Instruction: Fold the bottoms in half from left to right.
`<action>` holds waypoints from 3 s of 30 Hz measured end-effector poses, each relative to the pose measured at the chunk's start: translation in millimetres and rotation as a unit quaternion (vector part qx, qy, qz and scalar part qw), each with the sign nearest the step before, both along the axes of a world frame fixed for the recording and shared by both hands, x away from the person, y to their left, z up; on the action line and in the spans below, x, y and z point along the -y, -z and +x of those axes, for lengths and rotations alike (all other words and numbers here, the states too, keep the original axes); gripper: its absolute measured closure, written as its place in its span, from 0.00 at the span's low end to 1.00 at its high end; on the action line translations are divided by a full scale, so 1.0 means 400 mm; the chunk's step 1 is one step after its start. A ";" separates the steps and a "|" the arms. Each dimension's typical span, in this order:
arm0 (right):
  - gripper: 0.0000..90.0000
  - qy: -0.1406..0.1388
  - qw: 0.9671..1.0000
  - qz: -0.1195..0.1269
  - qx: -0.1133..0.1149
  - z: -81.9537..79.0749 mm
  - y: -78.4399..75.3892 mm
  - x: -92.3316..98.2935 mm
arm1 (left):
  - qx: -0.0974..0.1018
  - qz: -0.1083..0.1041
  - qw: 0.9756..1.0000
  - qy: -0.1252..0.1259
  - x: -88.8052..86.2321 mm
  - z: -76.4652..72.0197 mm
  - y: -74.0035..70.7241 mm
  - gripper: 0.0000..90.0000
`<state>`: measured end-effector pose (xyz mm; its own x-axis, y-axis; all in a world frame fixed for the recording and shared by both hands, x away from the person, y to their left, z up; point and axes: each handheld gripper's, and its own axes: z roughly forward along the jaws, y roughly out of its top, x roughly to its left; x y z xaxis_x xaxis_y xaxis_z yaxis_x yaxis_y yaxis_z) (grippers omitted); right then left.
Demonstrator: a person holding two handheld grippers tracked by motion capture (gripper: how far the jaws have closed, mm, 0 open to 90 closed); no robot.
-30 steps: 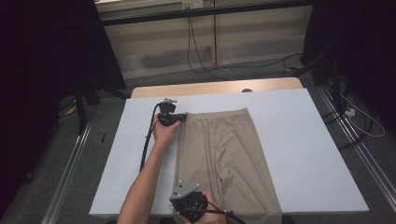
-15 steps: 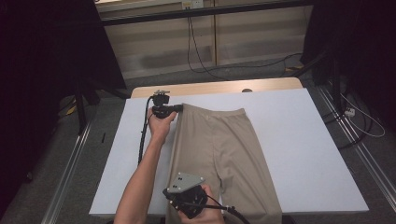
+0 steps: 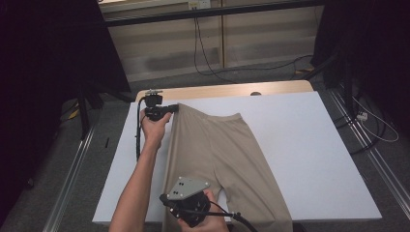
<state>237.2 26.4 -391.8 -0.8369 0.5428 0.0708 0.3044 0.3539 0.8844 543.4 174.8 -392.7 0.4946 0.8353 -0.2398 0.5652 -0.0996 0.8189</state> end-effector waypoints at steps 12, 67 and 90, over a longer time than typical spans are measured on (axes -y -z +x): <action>1.00 -0.017 0.999 0.026 0.023 0.000 -0.072 -0.023 | 0.012 0.006 0.999 -0.041 -0.081 -0.013 -0.066 0.96; 1.00 0.159 0.986 -0.029 -0.035 -0.023 0.069 0.438 | -0.037 0.081 0.996 0.022 0.275 0.044 0.083 0.95; 1.00 0.222 0.968 -0.081 -0.091 0.003 0.152 0.564 | -0.031 0.073 0.994 0.078 0.411 0.049 0.119 0.60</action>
<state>238.3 -199.1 -452.5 -0.5011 0.8618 0.0786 0.6028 0.2824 0.7463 563.2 10.4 -440.5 0.6094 0.7776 -0.1549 0.5816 -0.3057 0.7538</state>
